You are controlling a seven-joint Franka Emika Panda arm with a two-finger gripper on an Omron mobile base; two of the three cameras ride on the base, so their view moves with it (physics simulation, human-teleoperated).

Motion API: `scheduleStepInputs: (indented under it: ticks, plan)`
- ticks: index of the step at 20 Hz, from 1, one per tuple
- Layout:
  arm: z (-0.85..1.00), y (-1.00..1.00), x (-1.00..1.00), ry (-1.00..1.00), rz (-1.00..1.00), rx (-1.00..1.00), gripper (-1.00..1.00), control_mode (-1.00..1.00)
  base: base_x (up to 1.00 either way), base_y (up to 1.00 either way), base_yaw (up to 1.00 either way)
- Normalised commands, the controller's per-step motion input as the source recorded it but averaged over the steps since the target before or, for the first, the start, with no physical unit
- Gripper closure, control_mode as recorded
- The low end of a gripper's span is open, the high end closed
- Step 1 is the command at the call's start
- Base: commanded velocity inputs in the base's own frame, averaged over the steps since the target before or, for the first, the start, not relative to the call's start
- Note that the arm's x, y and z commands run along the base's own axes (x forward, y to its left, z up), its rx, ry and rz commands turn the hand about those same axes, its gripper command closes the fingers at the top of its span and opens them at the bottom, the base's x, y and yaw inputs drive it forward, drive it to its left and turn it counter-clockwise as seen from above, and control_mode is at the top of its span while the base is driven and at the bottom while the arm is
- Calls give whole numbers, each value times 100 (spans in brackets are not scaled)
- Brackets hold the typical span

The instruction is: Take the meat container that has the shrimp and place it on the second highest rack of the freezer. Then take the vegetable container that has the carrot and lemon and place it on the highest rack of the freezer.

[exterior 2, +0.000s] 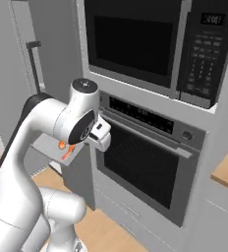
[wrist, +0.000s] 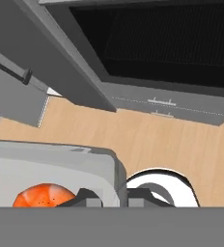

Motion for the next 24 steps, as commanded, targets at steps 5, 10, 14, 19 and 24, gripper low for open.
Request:
scheduleStepInputs:
  ticks: [5, 10, 14, 19, 24]
  plan:
    - [0, 0, 0, 0, 0, 0, 100, 100, 100, 100, -40]
    - [0, 0, 0, 0, 0, 0, 100, 100, 67, 100, -35]
    - [0, 0, 0, 0, 0, 0, 100, 100, 2, 100, -28]
    - [0, 0, 0, 0, 0, 0, 100, 100, 0, 100, -23]
    - [0, 0, 0, 0, 0, 0, 100, 100, 5, 100, -25]
